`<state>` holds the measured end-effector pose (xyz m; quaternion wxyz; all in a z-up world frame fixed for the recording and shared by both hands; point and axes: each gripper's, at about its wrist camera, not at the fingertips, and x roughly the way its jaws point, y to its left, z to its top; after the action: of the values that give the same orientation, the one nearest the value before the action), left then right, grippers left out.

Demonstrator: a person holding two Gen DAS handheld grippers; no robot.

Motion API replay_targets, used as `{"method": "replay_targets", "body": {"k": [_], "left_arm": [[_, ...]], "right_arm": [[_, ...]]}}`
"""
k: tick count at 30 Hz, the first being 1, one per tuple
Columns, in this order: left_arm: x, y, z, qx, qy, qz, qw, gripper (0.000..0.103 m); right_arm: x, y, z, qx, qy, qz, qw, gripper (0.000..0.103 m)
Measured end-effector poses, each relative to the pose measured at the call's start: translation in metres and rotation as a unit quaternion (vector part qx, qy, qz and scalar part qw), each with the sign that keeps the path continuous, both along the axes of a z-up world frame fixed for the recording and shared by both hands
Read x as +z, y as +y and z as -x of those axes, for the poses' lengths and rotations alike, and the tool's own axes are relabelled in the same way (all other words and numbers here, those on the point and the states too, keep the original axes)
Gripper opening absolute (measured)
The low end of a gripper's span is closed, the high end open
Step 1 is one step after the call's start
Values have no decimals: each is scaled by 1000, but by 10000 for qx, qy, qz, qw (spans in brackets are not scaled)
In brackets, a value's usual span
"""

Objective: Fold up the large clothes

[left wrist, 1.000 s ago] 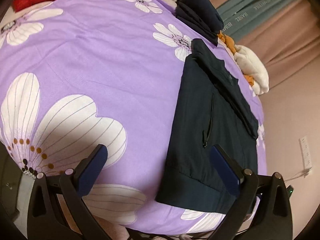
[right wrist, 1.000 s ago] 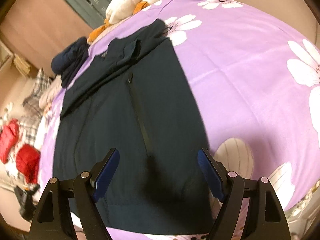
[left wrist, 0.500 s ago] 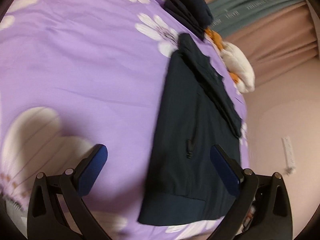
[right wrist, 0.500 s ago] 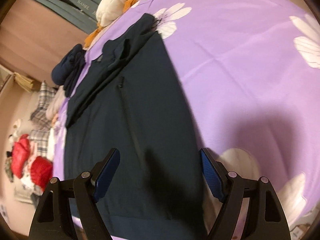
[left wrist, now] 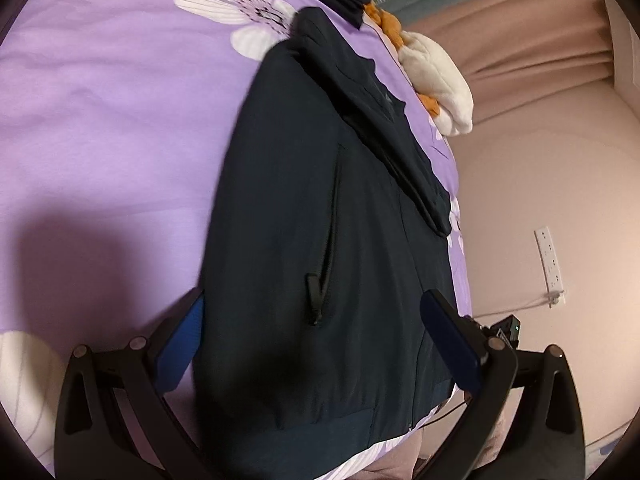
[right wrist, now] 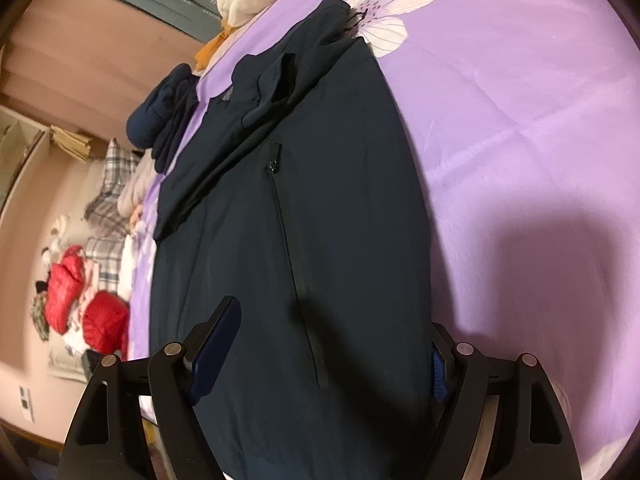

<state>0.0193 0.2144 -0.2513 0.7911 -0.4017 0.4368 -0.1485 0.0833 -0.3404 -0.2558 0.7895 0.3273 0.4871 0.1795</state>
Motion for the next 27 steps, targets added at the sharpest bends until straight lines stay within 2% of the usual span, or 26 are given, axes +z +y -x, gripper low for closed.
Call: {"method": "replay_targets", "body": {"k": [7,12,20,27], "left_arm": [[1,-16,5,-376,21,-31,9993,102],[0,-18,17,-392,-56,29,9992,102],[-2,-17,32,-535,-46,238,9983,102],[1,-33,35,-716,-80,-38,9974,102]], "right_arm": [[-7,-4,14,278,47,-724,9970,80],[-7,1,34,532,73,-743,9958,80],[-6,3,40,534,193,-819,9950,80],[-8,8,48,681,305,-825,9938,80]]}}
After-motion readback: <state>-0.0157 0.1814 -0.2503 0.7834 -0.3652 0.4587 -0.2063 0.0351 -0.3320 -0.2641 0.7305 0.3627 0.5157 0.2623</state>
